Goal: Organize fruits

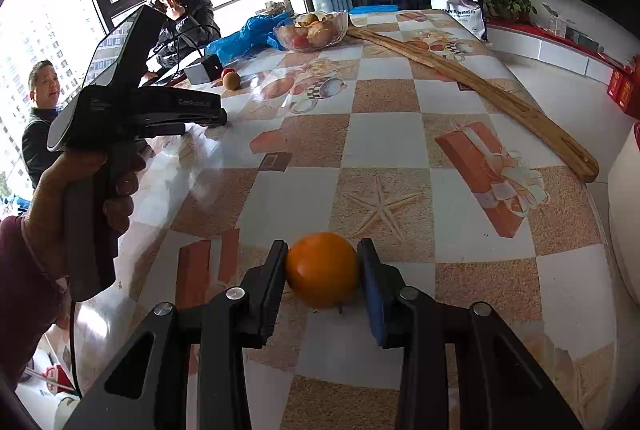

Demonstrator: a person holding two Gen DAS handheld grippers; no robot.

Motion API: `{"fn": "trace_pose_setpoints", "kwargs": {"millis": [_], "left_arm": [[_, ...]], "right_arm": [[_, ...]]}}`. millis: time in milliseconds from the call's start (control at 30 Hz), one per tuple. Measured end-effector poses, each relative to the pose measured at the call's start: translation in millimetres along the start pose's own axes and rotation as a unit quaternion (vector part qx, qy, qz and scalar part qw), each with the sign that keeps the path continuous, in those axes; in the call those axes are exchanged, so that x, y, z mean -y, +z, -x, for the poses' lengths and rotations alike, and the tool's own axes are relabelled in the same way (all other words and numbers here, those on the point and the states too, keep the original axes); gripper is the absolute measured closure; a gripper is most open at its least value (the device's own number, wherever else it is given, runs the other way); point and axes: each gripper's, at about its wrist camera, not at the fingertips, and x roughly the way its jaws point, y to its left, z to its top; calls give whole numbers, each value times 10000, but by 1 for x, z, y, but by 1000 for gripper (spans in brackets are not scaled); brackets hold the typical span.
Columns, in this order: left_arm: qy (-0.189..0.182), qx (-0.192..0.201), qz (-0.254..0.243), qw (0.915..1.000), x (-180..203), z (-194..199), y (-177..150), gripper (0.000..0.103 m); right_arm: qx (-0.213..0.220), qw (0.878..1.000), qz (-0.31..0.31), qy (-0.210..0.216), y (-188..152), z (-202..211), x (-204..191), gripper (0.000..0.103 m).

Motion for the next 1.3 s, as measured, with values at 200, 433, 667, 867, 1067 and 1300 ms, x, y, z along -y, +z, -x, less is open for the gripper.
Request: {"fn": "trace_pose_setpoints", "kwargs": {"millis": [200,433,667,867,1067,1300], "left_arm": [[161,197,-380,9990,14,15,-20,77],[62,328,-81,9994,-17,78,-114,77],[85,557,-17,9984,-27,97,-145,75],[37,590,-56,9982,-28,99,-149,75],[70,609,-105,9981,-23,100,-149,75],[20,605,-61,9981,-24,100,-149,75]], "right_arm": [[0,10000,4,-2,0,0,0,66],[-77,9990,288,-342,1,-2,-12,66],[-175,9949,628,-773,3,-11,-32,66],[-124,9942,767,-750,-2,-11,-42,66],[-83,9941,745,-787,-4,-11,-44,66],[-85,9938,766,-807,-4,-11,-44,66]]}}
